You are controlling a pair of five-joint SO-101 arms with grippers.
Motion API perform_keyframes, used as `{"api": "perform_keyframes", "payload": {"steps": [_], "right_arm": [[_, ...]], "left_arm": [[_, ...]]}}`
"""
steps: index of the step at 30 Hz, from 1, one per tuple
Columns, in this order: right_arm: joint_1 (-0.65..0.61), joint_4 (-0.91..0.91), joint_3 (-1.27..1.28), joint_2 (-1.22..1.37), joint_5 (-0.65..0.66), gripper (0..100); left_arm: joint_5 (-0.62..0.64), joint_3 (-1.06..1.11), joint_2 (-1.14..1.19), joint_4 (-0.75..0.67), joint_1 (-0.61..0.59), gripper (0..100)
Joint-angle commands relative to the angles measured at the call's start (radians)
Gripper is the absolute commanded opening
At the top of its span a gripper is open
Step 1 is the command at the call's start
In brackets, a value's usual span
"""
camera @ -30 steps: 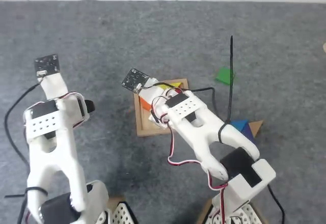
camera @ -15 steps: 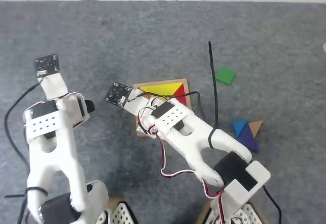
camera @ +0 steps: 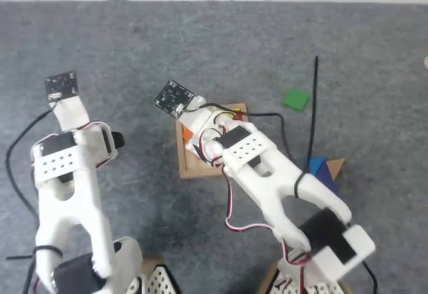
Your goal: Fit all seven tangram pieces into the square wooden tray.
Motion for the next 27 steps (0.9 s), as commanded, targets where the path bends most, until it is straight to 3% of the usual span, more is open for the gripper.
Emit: {"api": "perform_keyframes", "payload": {"steps": [1, 5, 16, 23, 27], "right_arm": [[-0.025, -0.038, -0.02, 0.024, -0.003, 15.2], [-0.033, 0.019, -0.071, 0.068, -0.002, 22.8], [-0.119, 0.039, -0.092, 0.091, 0.054, 23.0], [-0.093, 0.05, -0.163, 0.211, 0.052, 22.8], [-0.073, 0.153, -0.256, 0.26, 0.049, 22.6]], "left_arm": [[0.008, -0.008, -0.031, -0.017, -0.002, 25], [0.008, -0.01, -0.031, -0.017, -0.002, 25], [0.008, -0.01, -0.031, -0.017, -0.002, 25], [0.008, -0.008, -0.031, -0.017, -0.002, 25], [0.008, -0.008, -0.031, -0.017, -0.002, 25]]}}
